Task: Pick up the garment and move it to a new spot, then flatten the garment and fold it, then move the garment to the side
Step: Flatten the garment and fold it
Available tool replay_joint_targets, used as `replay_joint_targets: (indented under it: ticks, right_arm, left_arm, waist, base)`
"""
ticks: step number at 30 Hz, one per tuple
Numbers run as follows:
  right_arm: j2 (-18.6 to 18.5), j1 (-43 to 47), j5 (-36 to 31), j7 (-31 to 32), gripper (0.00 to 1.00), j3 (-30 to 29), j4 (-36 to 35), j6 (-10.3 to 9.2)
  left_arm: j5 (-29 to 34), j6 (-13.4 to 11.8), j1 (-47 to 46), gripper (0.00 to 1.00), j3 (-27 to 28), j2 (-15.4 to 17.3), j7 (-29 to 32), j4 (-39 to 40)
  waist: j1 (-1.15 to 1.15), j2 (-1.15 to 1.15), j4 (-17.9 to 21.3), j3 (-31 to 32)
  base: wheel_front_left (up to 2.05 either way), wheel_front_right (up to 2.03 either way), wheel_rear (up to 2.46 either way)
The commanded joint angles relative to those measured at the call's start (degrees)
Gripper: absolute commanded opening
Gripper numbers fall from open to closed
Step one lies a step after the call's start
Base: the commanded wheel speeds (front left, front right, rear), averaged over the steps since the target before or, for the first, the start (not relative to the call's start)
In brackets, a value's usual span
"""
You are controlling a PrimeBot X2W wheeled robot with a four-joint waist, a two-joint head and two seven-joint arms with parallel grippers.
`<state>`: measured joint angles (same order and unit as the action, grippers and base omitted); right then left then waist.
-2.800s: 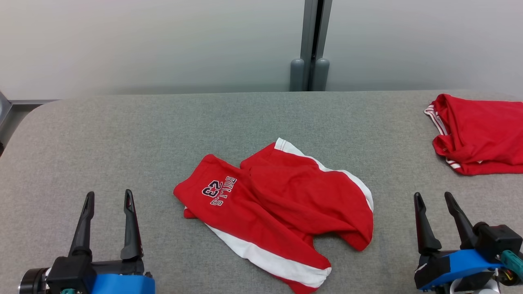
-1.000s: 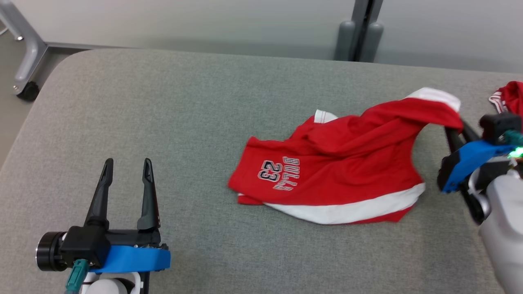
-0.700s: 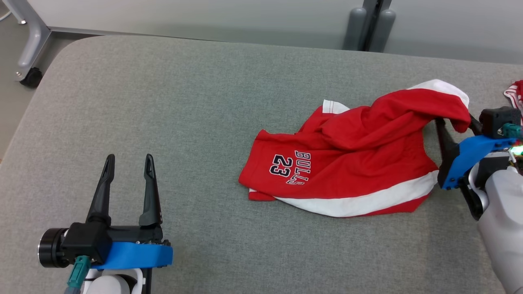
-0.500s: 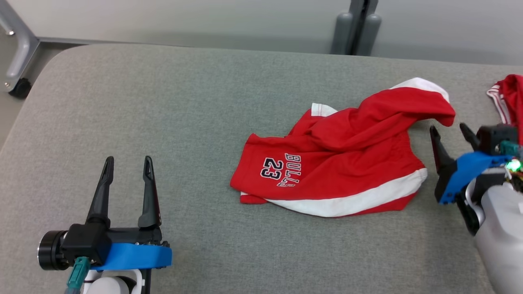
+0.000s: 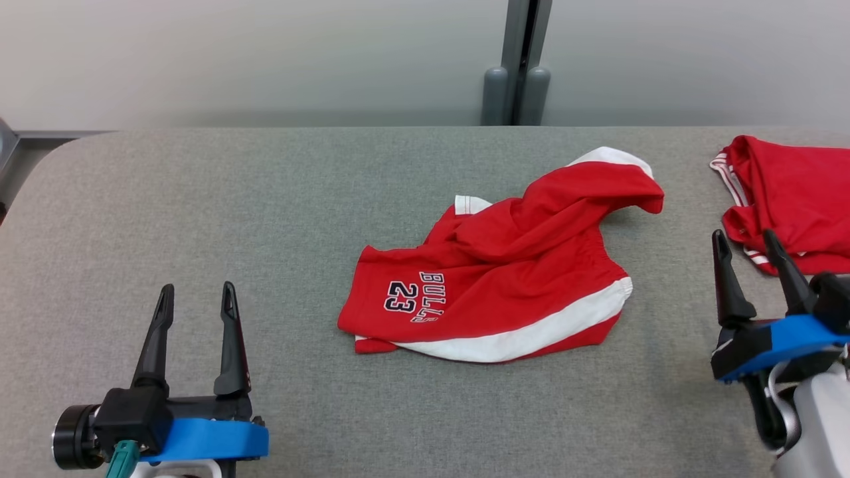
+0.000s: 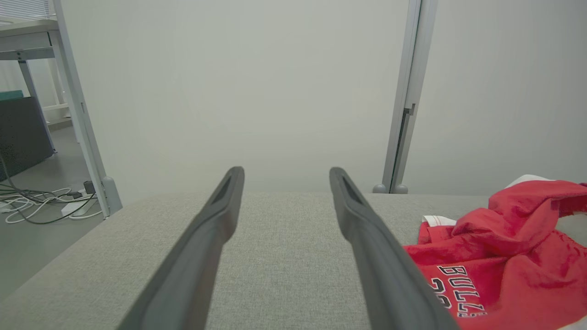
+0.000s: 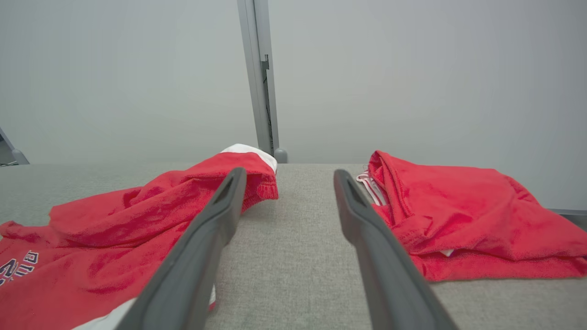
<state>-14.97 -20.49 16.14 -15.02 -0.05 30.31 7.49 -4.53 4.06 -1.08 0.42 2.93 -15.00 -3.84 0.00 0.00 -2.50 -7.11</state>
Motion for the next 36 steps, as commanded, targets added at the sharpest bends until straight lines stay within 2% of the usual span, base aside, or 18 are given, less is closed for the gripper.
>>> replay_joint_targets:
  ticks: [1, 8, 14, 23, 29, 36]
  right_arm:
    - [1.1, 2.0, -0.6, -0.2, 1.00, -0.8, -2.1, 0.01]
    - [7.7, 11.6, -3.8, -0.2, 1.00, -5.4, -15.9, 0.01]
    - [10.9, 17.6, -6.2, 0.6, 1.00, -5.9, -21.7, 0.01]
    - [12.0, 18.4, -7.0, 2.7, 1.00, -5.4, -24.2, 0.01]
    - [12.1, 18.0, -6.9, 3.1, 1.00, -5.2, -24.0, 0.01]
    - [12.1, 17.3, -6.2, 3.0, 1.00, -4.2, -22.9, 0.01]
  left_arm:
    - [0.2, 0.2, 0.5, 1.00, 0.2, 0.0, -0.2, 0.0]
    - [0.6, 0.4, 1.2, 1.00, 0.3, 0.0, -0.2, -0.8]
    - [0.7, 0.0, 1.4, 1.00, 0.6, 0.0, -0.2, -3.1]
    - [1.4, 0.1, -0.1, 1.00, 0.2, 0.1, -0.2, -6.9]
    - [1.2, 1.0, -3.5, 1.00, -2.5, 0.1, -0.2, -11.0]
    - [0.8, 2.1, -7.5, 1.00, -6.8, 0.0, 1.0, -19.3]
  waist:
    - [0.00, 0.00, 0.5, 0.5]
    - [0.00, 0.00, 1.0, 1.2]
    - [0.00, 0.00, 1.3, 1.8]
    - [0.00, 0.00, 2.1, 1.6]
    - [0.00, 0.00, 2.7, 1.1]
    - [0.00, 0.00, 4.3, -0.1]
  base:
    - [0.00, 0.00, 0.00]
    - [0.00, 0.00, 0.00]
    - [0.00, 0.00, 0.00]
    - [0.00, 0.00, 0.00]
    - [0.00, 0.00, 0.00]
    - [0.00, 0.00, 0.00]
